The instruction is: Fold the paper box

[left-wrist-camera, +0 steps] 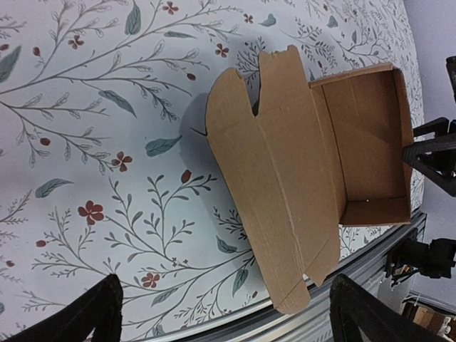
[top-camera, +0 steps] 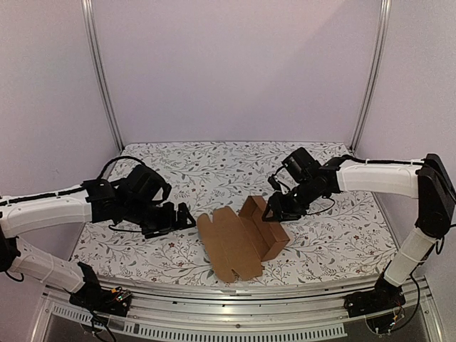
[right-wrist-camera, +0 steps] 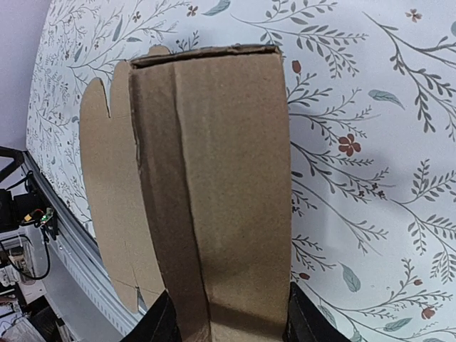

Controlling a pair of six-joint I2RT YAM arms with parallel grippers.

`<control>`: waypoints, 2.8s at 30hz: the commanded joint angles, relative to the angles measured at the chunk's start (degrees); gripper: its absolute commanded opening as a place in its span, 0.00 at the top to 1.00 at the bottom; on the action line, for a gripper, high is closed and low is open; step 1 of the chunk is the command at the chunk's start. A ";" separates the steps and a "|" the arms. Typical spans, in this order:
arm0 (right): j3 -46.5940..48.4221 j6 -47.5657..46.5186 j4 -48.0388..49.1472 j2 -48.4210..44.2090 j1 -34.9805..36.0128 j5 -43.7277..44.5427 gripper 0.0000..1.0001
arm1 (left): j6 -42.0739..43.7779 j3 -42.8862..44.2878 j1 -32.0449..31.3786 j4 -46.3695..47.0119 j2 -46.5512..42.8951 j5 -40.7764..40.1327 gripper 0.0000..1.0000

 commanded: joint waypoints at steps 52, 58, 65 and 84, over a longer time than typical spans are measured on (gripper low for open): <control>-12.73 20.61 42.07 7.78 -0.32 -5.11 0.49 | 1.76 11.86 5.71 3.67 13.24 9.18 1.00; -13.48 18.76 41.55 6.33 -1.41 -3.72 0.26 | 8.68 19.80 5.71 -4.72 16.06 8.75 1.00; -14.40 14.25 36.67 2.48 -5.57 -3.26 0.02 | 16.71 28.05 5.89 -12.91 19.07 8.91 1.00; -6.61 -14.53 15.50 -10.64 -13.49 -2.03 0.01 | 50.71 61.17 0.89 -37.84 39.64 2.01 1.00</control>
